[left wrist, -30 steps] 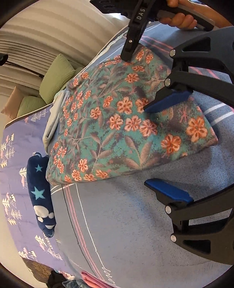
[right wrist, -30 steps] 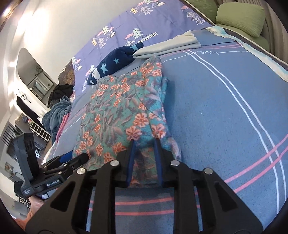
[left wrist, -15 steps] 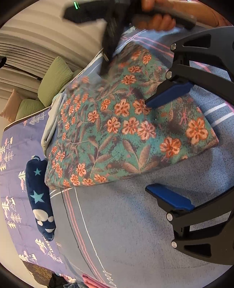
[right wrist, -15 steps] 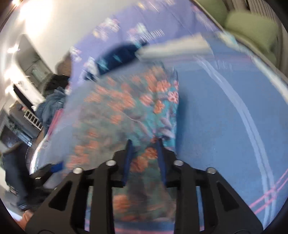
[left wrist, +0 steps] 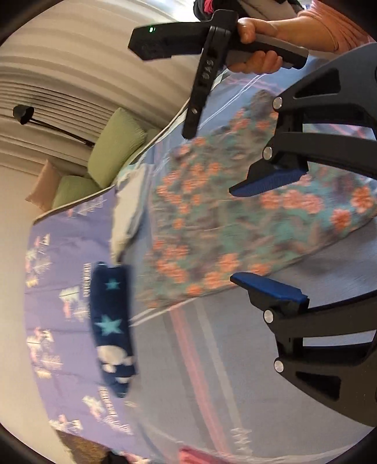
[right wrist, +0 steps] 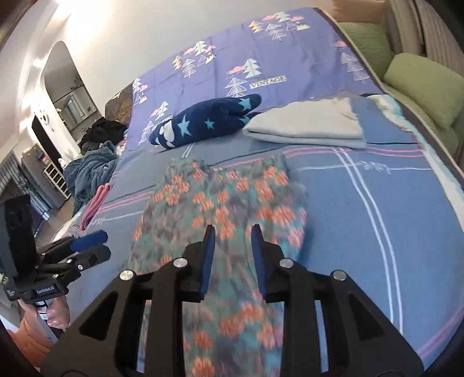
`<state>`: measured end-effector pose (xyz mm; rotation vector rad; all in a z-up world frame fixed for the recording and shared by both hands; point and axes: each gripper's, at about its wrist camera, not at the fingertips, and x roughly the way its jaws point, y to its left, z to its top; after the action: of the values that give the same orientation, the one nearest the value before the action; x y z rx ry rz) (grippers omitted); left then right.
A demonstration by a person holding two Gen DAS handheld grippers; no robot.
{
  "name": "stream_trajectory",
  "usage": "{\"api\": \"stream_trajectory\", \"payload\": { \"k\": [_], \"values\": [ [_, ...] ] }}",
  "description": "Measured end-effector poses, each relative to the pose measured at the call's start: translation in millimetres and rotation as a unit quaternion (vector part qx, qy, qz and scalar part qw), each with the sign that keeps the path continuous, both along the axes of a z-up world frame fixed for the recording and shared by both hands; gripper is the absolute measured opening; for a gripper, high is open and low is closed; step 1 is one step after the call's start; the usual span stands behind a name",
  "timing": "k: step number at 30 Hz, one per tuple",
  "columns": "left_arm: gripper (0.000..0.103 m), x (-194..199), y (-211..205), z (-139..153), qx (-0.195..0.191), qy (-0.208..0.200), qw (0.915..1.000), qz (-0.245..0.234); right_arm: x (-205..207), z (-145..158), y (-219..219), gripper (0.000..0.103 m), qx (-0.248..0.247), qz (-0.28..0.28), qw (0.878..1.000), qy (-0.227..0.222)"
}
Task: Fold small clothes
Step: 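Slide both grippers under the folded shirt bundle, then grasp the folded shirt with both grippers and lift it off the bed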
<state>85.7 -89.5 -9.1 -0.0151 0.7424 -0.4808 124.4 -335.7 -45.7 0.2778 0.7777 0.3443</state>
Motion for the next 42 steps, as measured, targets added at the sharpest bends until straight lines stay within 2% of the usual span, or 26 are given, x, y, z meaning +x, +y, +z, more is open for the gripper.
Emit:
{"api": "stream_trajectory", "payload": {
  "k": [2,4,6,7,8,10,13,15,18,22,23,28,32,36,41,42],
  "values": [
    [0.056,12.4,-7.6,-1.5,0.011,-0.002,0.9999,-0.001,17.9,-12.3,2.7,0.028,-0.006,-0.003,1.0,0.029],
    [0.061,34.0,-14.1,-18.4,0.029,0.023,0.9993,0.007,37.6,-41.9,1.8,0.031,-0.023,-0.025,0.996,0.079],
    [0.071,58.0,-17.3,-52.9,0.066,0.071,0.9948,0.031,34.2,-47.3,-3.7,0.031,0.009,-0.022,0.998,0.065],
    [0.083,62.1,-14.6,-62.8,0.062,0.082,0.994,0.037,29.8,-44.1,-7.1,0.032,0.019,-0.018,0.998,0.057],
    [0.084,62.4,-7.7,-68.4,0.034,0.08,0.9953,0.042,22.9,-38.8,-13.9,0.034,0.037,-0.011,0.998,0.049],
    [0.085,61.8,0.4,-63.1,0.006,0.081,0.996,0.037,12.0,-30.8,-28.3,0.054,0.069,0.001,0.997,0.036],
    [0.085,61.1,6.9,-58.3,-0.019,0.084,0.9957,0.032,-2.3,-23.1,-51.0,0.06,0.056,-0.008,0.998,0.027],
    [0.085,58.5,9.8,-54.5,-0.041,0.083,0.9953,0.027,-6.5,-27.7,-62.3,0.064,0.058,-0.006,0.997,0.047],
    [0.085,56.2,6.9,-49.5,-0.047,0.076,0.9959,0.009,-4.4,-53.4,-69.0,0.067,0.114,0.047,0.986,0.116],
    [0.085,60.5,-0.6,-57.1,-0.035,0.097,0.9947,-0.002,-2.6,-56.4,-64.2,0.077,0.126,0.075,0.984,0.105],
    [0.085,63.3,-2.5,-62.9,-0.032,0.109,0.9935,-0.005,1.1,-58.0,-65.0,0.077,0.14,0.074,0.981,0.108],
    [0.088,64.4,-11.6,-66.3,-0.011,0.097,0.995,-0.022,17.2,-61.8,-64.1,0.078,0.166,0.08,0.976,0.114],
    [0.093,72.2,-14.8,-68.6,-0.012,0.104,0.9938,-0.037,25.1,-60.3,-55.2,0.078,0.15,0.09,0.979,0.104],
    [0.093,84.9,-19.5,-69.1,-0.007,0.107,0.9933,-0.042,42.0,-59.5,-47.4,0.077,0.137,0.096,0.981,0.101],
    [0.093,99.1,-26.2,-69.0,0.004,0.106,0.9929,-0.053,63.0,-60.8,-42.1,0.062,0.119,0.099,0.983,0.102],
    [0.093,103.6,-28.6,-69.0,0.006,0.105,0.9928,-0.056,66.0,-61.5,-42.3,0.055,0.116,0.097,0.983,0.102]
  ]
}}
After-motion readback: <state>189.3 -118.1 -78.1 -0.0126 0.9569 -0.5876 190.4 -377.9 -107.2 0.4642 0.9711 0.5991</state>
